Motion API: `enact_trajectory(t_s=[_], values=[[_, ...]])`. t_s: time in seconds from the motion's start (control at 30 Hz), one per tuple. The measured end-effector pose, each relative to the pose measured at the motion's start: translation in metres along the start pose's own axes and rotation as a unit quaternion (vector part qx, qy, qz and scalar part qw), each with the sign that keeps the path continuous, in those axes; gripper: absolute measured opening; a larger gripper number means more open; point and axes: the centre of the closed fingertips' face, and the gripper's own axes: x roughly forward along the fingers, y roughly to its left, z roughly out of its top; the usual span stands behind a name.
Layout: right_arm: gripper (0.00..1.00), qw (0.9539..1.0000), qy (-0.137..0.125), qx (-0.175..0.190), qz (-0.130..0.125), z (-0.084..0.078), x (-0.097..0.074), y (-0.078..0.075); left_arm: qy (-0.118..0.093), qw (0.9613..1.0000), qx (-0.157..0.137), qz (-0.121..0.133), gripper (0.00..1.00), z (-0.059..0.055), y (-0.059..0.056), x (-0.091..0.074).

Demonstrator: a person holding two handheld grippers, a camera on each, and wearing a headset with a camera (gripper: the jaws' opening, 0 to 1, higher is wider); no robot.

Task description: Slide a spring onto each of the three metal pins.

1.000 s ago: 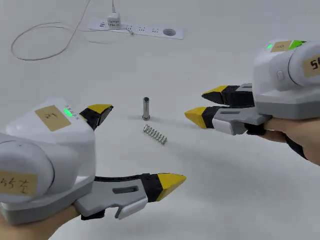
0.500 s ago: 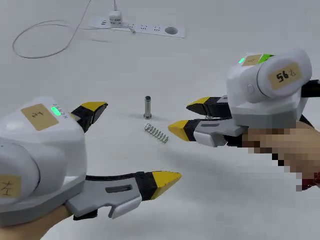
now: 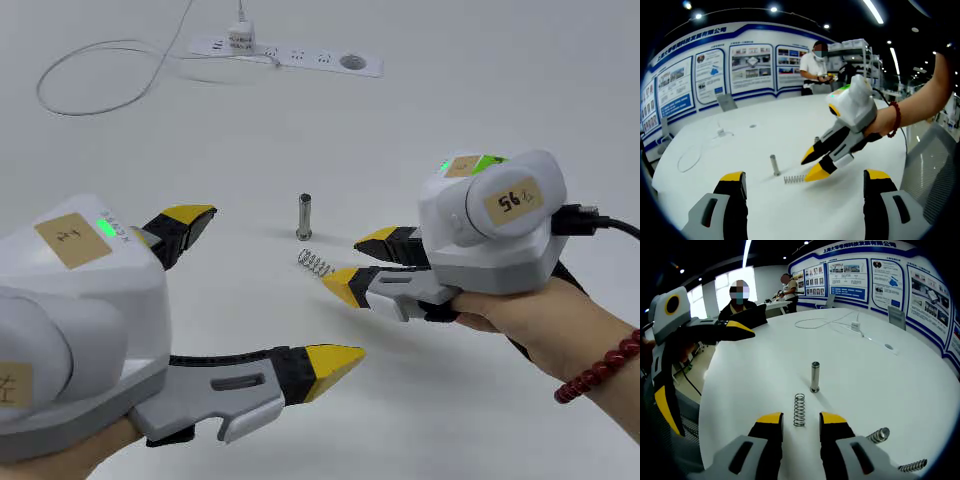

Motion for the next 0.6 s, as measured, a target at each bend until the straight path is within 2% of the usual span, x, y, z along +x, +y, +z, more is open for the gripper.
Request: enact_trajectory(t_s=[0.37, 0.6], values=[[0.19, 1.0000, 0.000, -0.001, -0.006, -0.011, 0.010, 0.001, -0.001, 1.0000, 0.003, 0.000, 0.97, -0.001, 0.000, -0.001], [0.17, 1.0000, 0.000, 0.006, -0.007, -0.014, 0.013, 0.001, -0.003, 1.0000, 0.004, 0.001, 0.95, 0.000, 0.001, -0.001]])
